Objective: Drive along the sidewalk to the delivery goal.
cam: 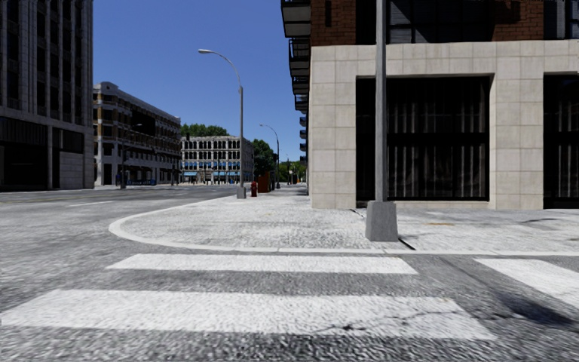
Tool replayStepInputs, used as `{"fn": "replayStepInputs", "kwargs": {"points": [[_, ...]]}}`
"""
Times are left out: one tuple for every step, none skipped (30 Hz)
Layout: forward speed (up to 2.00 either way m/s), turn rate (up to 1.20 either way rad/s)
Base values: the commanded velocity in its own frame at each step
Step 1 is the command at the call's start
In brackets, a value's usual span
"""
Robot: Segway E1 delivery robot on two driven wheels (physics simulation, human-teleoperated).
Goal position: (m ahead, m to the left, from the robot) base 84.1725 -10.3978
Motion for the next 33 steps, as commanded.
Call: {"fn": "replayStepInputs", "kwargs": {"points": [[2.0, 0.0], [2.0, 0.0], [2.0, 0.0], [2.0, 0.0], [2.0, 0.0], [2.0, 0.0], [2.0, 0.0], [2.0, 0.0], [2.0, 0.0], [2.0, 0.0], [2.0, 0.0], [2.0, 0.0], [2.0, 0.0], [2.0, 0.0], [2.0, 0.0], [2.0, 0.0], [2.0, 0.0], [2.0, 0.0], [2.0, 0.0], [2.0, 0.0], [2.0, 0.0], [2.0, 0.0], [2.0, 0.0], [2.0, 0.0], [2.0, 0.0], [2.0, 0.0], [2.0, 0.0], [2.0, 0.0], [2.0, 0.0], [2.0, 0.0], [2.0, 0.0], [2.0, 0.0], [2.0, 0.0]]}}
